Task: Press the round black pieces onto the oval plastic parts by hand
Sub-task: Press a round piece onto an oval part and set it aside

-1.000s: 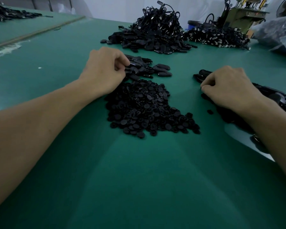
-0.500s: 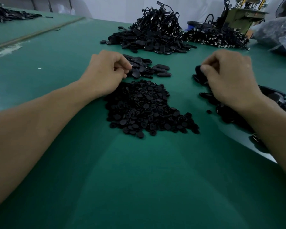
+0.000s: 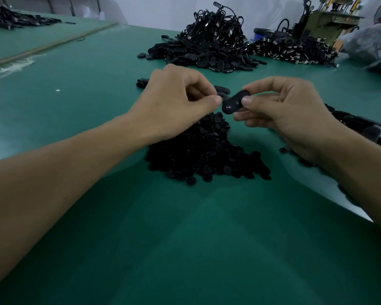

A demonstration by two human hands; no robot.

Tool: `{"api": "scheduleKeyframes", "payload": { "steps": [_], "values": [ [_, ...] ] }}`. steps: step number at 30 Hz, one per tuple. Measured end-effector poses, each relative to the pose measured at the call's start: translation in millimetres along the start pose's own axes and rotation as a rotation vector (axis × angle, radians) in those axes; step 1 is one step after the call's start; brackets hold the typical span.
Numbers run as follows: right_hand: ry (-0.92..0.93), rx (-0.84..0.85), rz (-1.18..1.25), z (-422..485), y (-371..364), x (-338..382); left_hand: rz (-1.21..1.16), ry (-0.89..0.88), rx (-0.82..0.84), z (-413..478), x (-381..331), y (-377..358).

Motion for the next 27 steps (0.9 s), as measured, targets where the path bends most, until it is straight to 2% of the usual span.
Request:
{"api": "scheduleKeyframes", "payload": {
  "steps": [5, 7, 11, 14, 16, 18, 20, 24, 27],
  "values": [
    [0.049, 0.069, 0.027, -3.6, -9.5, 9.3, -0.092, 0.021, 0.053, -2.5, -4.3, -7.4],
    [0.090, 0.068, -0.032, -4.2, -9.6, 13.2, -0.112, 0.017, 0.046, -1.6, -6.4, -7.1],
    [0.186, -0.107, -0.699, -2.2, 18.6, 16.6, -0.088, 0.110, -0.151, 4.7, 15.2, 21.6],
    [0.091, -0.114, -0.982, 2.2, 42.2, 7.5, 0.037, 0.242, -0.252, 2.2, 46.8, 49.6],
    [0.005, -0.031, -1.028, 3.3, 48.1, -2.1, 0.163, 0.300, -0.229, 1.6, 62.5, 57.5],
    [-0.050, 0.083, -1.041, 1.5, 44.3, -11.6, 0.201, 0.347, -0.220, 2.6, 73.1, 59.8],
    [-0.053, 0.124, -1.051, 1.8, 41.0, -15.8, 0.216, 0.376, -0.229, 4.8, 79.0, 60.3],
    [0.033, 0.069, -1.108, 6.5, 42.1, -10.9, 0.195, 0.381, -0.211, 8.5, 81.0, 55.3],
    [0.109, -0.067, -1.075, 5.8, 46.2, 0.8, 0.118, 0.381, -0.237, 10.2, 82.5, 55.4]
  ]
}}
Point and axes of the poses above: each hand's wrist, its own z-axis towards the middle knuckle, its own y-axis out of the back of the hand, x = y × z, the point moved 10 cm from there along z, towards the middle knuckle, and after that the axes turned 10 degrees about -z, right-handed, at the moved point
